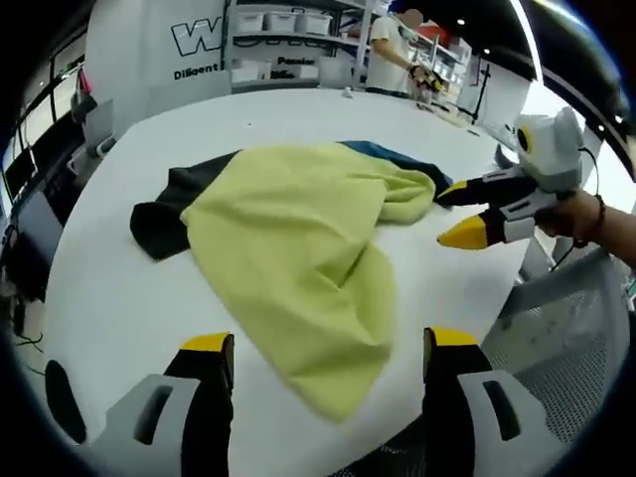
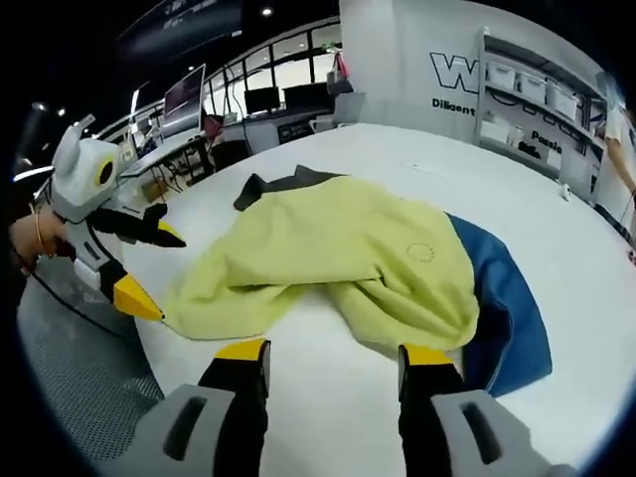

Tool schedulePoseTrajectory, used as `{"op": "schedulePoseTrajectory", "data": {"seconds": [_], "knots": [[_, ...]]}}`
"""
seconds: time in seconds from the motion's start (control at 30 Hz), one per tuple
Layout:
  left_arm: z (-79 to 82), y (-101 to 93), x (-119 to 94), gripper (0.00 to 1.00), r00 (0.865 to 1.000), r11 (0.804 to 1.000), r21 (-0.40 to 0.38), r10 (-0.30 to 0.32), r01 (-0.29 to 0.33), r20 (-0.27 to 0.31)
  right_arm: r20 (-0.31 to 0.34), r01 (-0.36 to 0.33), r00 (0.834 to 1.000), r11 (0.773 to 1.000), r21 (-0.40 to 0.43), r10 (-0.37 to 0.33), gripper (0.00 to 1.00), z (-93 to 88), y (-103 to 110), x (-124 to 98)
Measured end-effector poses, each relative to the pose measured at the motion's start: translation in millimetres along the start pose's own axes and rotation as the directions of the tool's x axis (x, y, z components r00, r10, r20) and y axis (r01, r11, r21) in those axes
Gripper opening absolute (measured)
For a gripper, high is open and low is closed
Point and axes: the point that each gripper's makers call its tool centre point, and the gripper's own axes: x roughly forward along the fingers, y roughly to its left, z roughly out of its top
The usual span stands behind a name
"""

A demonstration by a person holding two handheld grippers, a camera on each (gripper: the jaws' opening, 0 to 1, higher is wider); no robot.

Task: Fold the garment on the visible template until the final outline fits inside the template.

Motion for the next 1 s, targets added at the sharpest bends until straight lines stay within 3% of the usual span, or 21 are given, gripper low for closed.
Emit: {"op": "schedulePoseTrajectory", "data": {"seconds": [0.2, 0.3, 0.43, 0.63, 0.83, 1.0], "knots": [[-14.5, 2.4, 2.4, 0.65, 0.999, 0.997, -0.076, -0.003, -0.001, -0.045, -0.022, 0.002, 1.000, 0.999, -0.036, -0.003, 0.40, 1.3, -7.5, 22.6], [-20.1, 3.3, 2.5, 0.62, 0.998, 0.998, -0.067, 0.004, -0.008, -0.066, -0.063, 0.013, 0.998, 0.999, -0.046, -0.016, 0.32, -4.9, -12.8, 31.8], [-22.2, 3.2, 2.1, 0.57, 0.997, 0.997, -0.070, 0.005, -0.010, -0.078, -0.071, 0.012, 0.997, 0.999, -0.045, -0.015, 0.29, -5.3, -14.2, 34.9], [-26.9, 5.4, 2.6, 0.47, 0.993, 0.999, -0.004, 0.039, -0.040, -0.110, -0.107, 0.035, 0.993, 0.997, -0.075, -0.043, 0.12, -11.5, -22.0, 38.5], [-31.5, 4.6, 6.0, 0.41, 0.989, 0.999, 0.014, 0.049, -0.047, -0.137, -0.121, 0.054, 0.991, 0.995, -0.086, -0.064, 0.00, -9.4, -31.2, 39.3], [-32.3, 11.8, 5.0, 0.33, 0.985, 0.995, 0.061, 0.085, -0.077, -0.147, -0.175, -0.033, 0.984, 0.998, -0.057, 0.022, 0.00, -10.1, -21.1, 29.6]]}}
